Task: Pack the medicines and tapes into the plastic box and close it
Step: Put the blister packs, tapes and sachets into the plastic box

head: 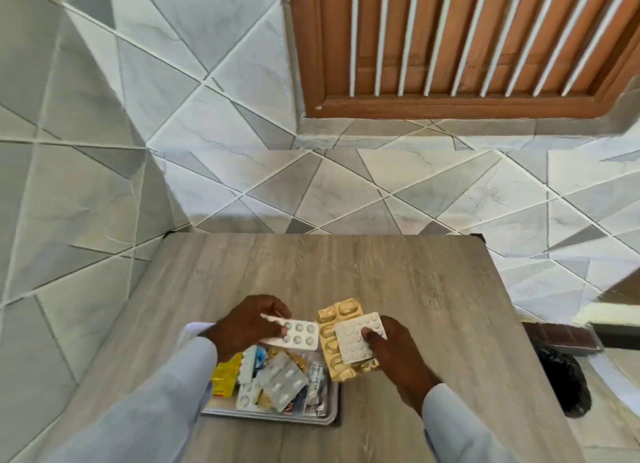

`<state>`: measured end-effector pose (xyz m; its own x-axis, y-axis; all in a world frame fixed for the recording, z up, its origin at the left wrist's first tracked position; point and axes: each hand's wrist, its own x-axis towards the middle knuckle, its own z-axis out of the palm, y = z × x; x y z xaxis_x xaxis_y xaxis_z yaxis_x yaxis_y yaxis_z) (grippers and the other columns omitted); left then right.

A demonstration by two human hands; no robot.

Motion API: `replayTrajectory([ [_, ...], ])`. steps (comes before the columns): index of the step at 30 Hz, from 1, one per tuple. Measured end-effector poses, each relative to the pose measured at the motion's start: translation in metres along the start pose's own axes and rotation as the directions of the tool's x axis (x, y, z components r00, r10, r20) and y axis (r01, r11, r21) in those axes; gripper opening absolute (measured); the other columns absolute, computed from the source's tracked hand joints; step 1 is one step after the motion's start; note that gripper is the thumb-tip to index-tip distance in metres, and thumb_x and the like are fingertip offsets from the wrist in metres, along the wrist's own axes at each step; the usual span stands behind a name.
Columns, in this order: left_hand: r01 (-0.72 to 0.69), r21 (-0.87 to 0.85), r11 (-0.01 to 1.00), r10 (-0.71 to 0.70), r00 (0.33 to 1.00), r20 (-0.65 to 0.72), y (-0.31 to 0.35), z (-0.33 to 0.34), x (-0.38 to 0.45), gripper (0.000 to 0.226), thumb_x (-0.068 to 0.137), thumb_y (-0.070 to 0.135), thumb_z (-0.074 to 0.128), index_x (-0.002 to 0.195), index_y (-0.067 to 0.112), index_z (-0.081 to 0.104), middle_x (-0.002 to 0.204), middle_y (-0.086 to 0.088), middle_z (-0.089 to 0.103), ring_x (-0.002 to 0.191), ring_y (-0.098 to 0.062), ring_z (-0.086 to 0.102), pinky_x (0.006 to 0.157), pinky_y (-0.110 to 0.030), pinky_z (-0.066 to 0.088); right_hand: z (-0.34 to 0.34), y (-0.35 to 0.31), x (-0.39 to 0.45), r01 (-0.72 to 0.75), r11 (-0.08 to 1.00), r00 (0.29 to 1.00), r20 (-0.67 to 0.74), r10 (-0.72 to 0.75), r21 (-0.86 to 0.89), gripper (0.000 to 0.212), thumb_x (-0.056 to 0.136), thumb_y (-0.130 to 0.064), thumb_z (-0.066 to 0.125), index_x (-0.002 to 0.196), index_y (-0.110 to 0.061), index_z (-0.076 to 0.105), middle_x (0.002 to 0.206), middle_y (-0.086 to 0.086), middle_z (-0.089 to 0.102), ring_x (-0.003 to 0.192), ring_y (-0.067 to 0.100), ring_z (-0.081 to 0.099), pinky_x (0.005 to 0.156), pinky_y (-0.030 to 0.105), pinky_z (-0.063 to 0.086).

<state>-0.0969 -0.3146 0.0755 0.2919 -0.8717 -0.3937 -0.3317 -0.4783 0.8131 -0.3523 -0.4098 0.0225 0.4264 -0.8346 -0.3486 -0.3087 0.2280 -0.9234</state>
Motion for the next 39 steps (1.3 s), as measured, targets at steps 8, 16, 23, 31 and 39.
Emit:
replayTrajectory([
  [8,-0.001,0.096,0.995,0.008,0.997,-0.080,-0.056,-0.037,-0.051,0.019,0.063,0.003,0.082,0.079,0.009,0.071,0.062,0.010,0.062,0.056,0.004,0.058,0.051,-0.003,0.040,0.093,0.000,-0.044,0.069,0.940,0.993,-0.068,-0.097,-0.335,0.023,0.091,-0.022,0.058,0.114,-0.024,0.058,0.099,-0.012,0.064,0.097,0.011,0.062,0.070,0.006,0.042],
  [16,-0.016,0.061,0.998,0.018,0.999,-0.033,-0.092,-0.042,-0.041,0.025,0.061,0.018,0.082,0.077,0.027,0.065,0.094,0.001,0.067,0.087,-0.012,0.063,0.074,-0.025,0.050,0.124,-0.012,-0.069,-0.130,0.594,0.963,-0.243,-0.114,-0.794,0.051,0.091,-0.051,0.047,0.133,-0.023,0.040,0.125,0.003,0.057,0.113,0.023,0.057,0.089,0.035,0.046],
  [23,-0.037,0.065,0.997,0.043,0.993,-0.107,-0.090,-0.036,-0.039,0.025,0.062,0.015,0.084,0.074,0.023,0.063,0.081,0.004,0.065,0.078,-0.011,0.061,0.064,-0.020,0.042,0.132,0.000,-0.069,0.074,0.289,0.941,-0.029,-0.337,-0.955,0.047,0.085,-0.052,0.048,0.122,-0.024,0.056,0.125,0.002,0.061,0.108,0.024,0.060,0.084,0.037,0.053],
  [31,-0.102,0.205,0.973,0.114,0.992,-0.046,-0.086,-0.017,-0.042,0.023,0.070,0.014,0.076,0.069,0.031,0.061,0.090,0.005,0.066,0.089,-0.011,0.061,0.078,-0.023,0.047,0.131,-0.005,-0.058,0.202,0.261,0.979,0.204,-0.021,-0.944,0.119,0.047,-0.075,-0.023,0.152,-0.024,0.006,0.162,0.002,0.000,0.149,0.023,-0.005,0.119,0.048,-0.004],
  [39,-0.140,0.445,0.884,0.217,0.968,-0.128,-0.084,-0.002,-0.042,0.020,0.077,0.028,0.070,0.067,0.039,0.056,0.096,0.012,0.055,0.102,-0.012,0.049,0.094,-0.030,0.040,0.123,-0.001,-0.059,0.182,0.409,0.972,0.101,-0.211,-0.894,0.092,0.075,-0.066,-0.016,0.150,-0.025,0.018,0.161,-0.003,0.016,0.148,0.015,0.006,0.120,0.038,0.003],
])
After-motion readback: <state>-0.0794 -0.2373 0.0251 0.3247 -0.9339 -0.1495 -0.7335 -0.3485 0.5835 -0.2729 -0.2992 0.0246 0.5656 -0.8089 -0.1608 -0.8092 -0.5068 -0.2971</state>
